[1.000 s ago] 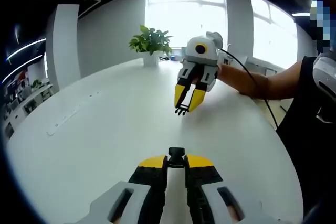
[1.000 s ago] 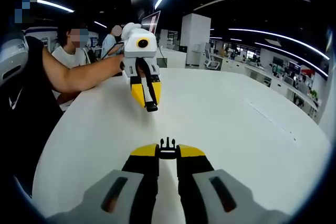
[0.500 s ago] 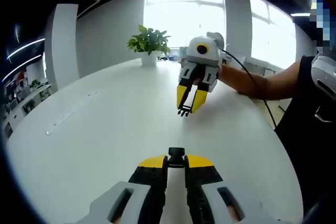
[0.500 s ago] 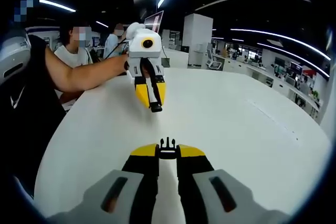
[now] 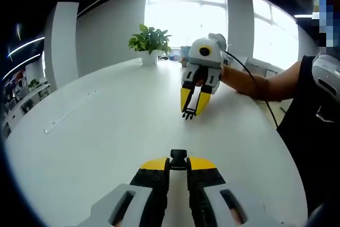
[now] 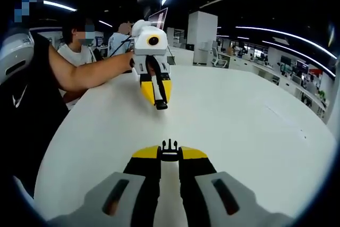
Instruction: Snap the two parts of the plastic buckle together until the buckle closes and remains connected.
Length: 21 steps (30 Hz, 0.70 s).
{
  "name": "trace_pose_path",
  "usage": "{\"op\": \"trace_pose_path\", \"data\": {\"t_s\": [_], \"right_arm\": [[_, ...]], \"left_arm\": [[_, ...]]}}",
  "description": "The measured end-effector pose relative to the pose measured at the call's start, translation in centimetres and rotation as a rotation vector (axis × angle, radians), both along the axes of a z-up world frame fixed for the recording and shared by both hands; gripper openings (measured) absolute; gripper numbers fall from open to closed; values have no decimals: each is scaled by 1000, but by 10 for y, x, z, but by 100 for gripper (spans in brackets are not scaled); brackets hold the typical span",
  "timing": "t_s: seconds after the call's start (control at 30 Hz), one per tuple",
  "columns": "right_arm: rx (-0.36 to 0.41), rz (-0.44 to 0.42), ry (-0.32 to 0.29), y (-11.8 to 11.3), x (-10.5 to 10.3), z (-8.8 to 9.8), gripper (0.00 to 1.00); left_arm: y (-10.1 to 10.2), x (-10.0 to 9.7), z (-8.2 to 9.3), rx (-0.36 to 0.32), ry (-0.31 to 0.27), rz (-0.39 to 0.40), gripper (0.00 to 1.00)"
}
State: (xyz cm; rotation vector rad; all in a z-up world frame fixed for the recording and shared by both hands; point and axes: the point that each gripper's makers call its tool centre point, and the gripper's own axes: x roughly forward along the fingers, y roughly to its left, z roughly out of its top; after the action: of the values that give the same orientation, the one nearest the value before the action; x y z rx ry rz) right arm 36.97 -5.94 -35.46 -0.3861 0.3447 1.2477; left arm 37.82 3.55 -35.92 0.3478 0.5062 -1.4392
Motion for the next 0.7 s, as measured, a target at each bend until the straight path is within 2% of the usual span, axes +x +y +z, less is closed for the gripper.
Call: {"op": "trace_pose_path", "data": {"t_s": [0.4,0.7], "right_arm": [[-1,-6,2,-3,3,-5,11],[16,1,1,-1,2,-1,11]], "left_arm": [[4,3,-2,-15,2,0,12],[1,1,-3,-23,-3,-9,12]]}}
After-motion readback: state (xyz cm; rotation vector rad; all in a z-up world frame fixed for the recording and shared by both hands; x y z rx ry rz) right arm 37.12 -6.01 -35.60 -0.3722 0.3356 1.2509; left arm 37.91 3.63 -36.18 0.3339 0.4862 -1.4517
